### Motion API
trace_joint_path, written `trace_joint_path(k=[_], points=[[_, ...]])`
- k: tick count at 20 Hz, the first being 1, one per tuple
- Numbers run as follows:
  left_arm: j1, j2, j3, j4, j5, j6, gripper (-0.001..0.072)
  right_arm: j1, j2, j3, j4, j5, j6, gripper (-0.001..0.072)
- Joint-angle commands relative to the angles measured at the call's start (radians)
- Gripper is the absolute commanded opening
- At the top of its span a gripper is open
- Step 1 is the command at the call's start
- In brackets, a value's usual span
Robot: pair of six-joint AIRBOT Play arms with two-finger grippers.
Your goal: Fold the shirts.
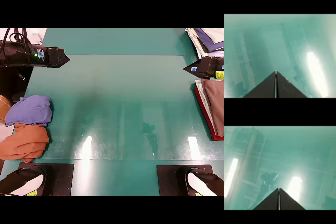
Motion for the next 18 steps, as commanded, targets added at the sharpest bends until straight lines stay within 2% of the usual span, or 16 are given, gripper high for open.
trace_joint_path(k=[1,11,14,16,17,18], points=[[-0.001,0.000,0.000,0.000,0.003,0.000,0.0027,0.003,0.001,0.001,0.002,0.003,0.000,0.0016],[-0.001,0.000,0.000,0.000,0.018,0.000,0.0026,0.003,0.001,0.001,0.003,0.005,0.001,0.0016],[0.000,0.000,0.000,-0.003,0.122,-0.018,0.0026,0.003,0.001,0.001,0.002,0.006,0.001,0.0016],[0.000,0.001,0.004,0.011,0.068,0.013,0.0026,0.003,0.000,0.001,0.004,0.001,0.001,0.0016],[0.000,0.007,0.005,0.055,0.007,0.063,0.0027,0.003,0.001,0.001,0.008,0.003,0.001,0.0016],[0.002,0.012,0.005,0.145,-0.052,0.069,0.0027,0.003,0.001,0.001,0.009,0.003,0.001,0.0016]])
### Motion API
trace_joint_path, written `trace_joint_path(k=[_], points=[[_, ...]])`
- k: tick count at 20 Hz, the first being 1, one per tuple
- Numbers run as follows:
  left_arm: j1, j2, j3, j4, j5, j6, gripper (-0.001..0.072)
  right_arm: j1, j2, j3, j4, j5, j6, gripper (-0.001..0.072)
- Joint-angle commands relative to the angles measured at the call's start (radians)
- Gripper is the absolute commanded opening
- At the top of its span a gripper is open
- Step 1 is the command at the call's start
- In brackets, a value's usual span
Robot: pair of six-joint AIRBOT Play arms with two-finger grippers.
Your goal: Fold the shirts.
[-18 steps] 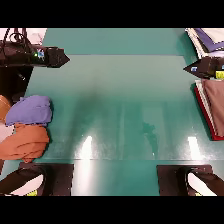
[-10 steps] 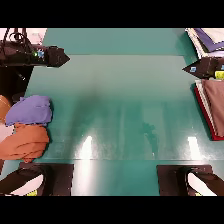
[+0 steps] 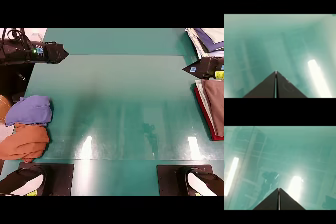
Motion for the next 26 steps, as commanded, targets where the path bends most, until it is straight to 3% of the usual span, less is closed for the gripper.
trace_joint_path(k=[1,4,6,7,9,11,15,18,19,21,22,26], points=[[0.013,0.017,0.001,0.229,-0.155,0.024,0.0027,0.001,0.001,0.001,0.006,-0.002,0.001,0.0016],[0.109,0.036,-0.021,0.518,-0.282,-0.047,0.0027,0.001,0.001,0.001,0.006,0.000,0.001,0.0016],[0.221,0.037,-0.087,0.530,-0.314,-0.046,0.0028,0.001,0.001,0.001,0.006,0.000,0.001,0.0016],[0.274,0.037,-0.139,0.529,-0.318,-0.046,0.0078,0.001,0.001,0.001,0.006,0.000,0.001,0.0016],[0.354,0.037,-0.255,0.529,-0.294,-0.047,0.0720,0.001,0.000,0.001,0.006,-0.003,0.001,0.0016],[0.404,0.037,-0.377,0.529,-0.222,-0.047,0.0665,0.001,0.000,0.001,0.006,-0.003,0.001,0.0016],[0.422,0.009,-0.561,0.520,0.012,-0.066,0.0664,0.001,0.000,0.001,0.006,-0.003,0.001,0.0016],[0.422,-0.047,-0.584,0.507,0.052,-0.088,0.0663,0.001,0.000,0.001,0.006,-0.003,0.001,0.0016],[0.422,-0.053,-0.584,0.507,0.048,-0.091,0.0609,0.001,0.000,0.001,0.005,-0.003,0.001,0.0016],[0.422,-0.053,-0.572,0.507,0.032,-0.104,0.0083,0.001,0.000,0.001,0.006,-0.004,0.001,0.0016],[0.422,-0.052,-0.556,0.507,0.015,-0.104,0.0026,0.001,0.000,0.001,0.006,-0.005,0.001,0.0016],[0.422,0.028,-0.373,0.486,-0.083,-0.103,0.0024,0.001,0.000,0.034,0.007,-0.028,0.001,0.0016]])
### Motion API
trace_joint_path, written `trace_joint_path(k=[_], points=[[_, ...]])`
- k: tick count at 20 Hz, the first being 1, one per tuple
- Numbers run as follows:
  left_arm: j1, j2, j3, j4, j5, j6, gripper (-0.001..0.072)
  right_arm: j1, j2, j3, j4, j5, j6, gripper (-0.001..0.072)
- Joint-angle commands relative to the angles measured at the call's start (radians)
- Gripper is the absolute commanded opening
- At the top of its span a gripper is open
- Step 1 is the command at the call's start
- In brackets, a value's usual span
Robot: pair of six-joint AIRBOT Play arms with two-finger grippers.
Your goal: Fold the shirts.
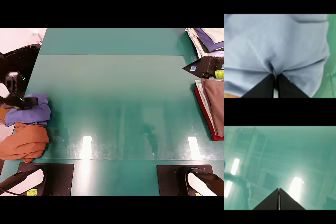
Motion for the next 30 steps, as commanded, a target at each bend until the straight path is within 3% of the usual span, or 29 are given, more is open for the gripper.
trace_joint_path(k=[1,7,12,17,21,22,23,24,27,30], points=[[0.000,0.092,0.166,-0.034,-0.064,0.000,0.0025,0.000,0.001,0.057,0.001,-0.029,0.000,0.0015],[-0.039,0.282,0.602,-0.313,-0.196,0.095,0.0023,0.000,0.001,0.279,-0.001,-0.094,0.000,0.0016],[-0.345,0.272,0.730,-0.285,-0.227,0.097,0.0022,0.000,0.001,0.371,-0.003,-0.093,0.000,0.0016],[-0.669,0.115,0.721,-0.286,-0.417,0.027,0.0022,0.000,0.001,0.417,-0.003,-0.078,0.000,0.0016],[-0.978,-0.055,0.645,-0.289,-0.314,0.023,0.0026,0.000,0.001,0.451,-0.002,-0.063,0.000,0.0016],[-1.041,-0.103,0.628,-0.303,-0.256,0.024,0.0081,0.000,0.003,0.453,-0.002,-0.061,0.000,0.0016],[-1.090,-0.147,0.622,-0.306,-0.208,0.024,0.0392,0.000,0.006,0.452,-0.002,-0.058,0.000,0.0016],[-1.125,-0.188,0.623,-0.300,-0.174,0.034,0.0607,0.000,0.008,0.452,-0.003,-0.057,0.000,0.0016],[-1.104,-0.220,0.624,-0.190,-0.172,0.056,0.0609,0.000,0.019,0.452,-0.010,-0.057,0.000,0.0016],[-0.935,-0.209,0.622,-0.087,-0.261,0.021,0.0610,0.000,0.019,0.452,-0.010,-0.047,0.000,0.0016]])
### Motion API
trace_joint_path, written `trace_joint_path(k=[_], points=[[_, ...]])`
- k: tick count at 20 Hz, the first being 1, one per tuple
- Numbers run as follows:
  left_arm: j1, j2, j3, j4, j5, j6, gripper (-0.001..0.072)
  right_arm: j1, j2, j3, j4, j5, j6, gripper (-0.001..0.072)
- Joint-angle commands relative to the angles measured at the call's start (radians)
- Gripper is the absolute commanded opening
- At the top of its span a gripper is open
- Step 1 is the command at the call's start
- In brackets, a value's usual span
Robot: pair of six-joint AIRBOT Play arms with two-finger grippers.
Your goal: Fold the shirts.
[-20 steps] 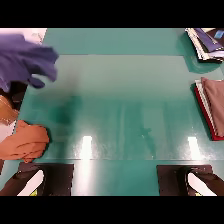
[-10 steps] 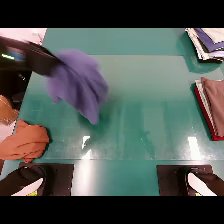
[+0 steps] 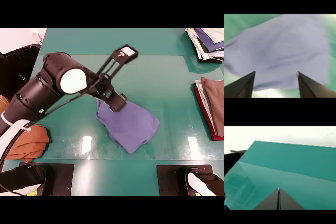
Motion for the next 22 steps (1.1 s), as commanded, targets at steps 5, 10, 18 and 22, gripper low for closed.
trace_joint_path(k=[5,10,18,22], points=[[0.409,-0.023,-0.202,-0.079,0.132,-0.046,0.0610,0.000,-0.005,0.002,-0.002,0.055,0.000,0.0016],[0.507,-0.155,-0.369,-0.353,0.292,0.072,0.0609,0.000,-0.039,0.001,0.000,0.105,0.000,0.0016],[0.464,-0.319,-0.369,-0.555,0.408,0.154,0.0480,0.000,-0.124,0.001,0.002,0.176,0.000,0.0016],[0.461,-0.329,-0.363,-0.555,0.431,0.135,0.0344,0.000,-0.125,0.001,-0.004,0.184,0.000,0.0016]])
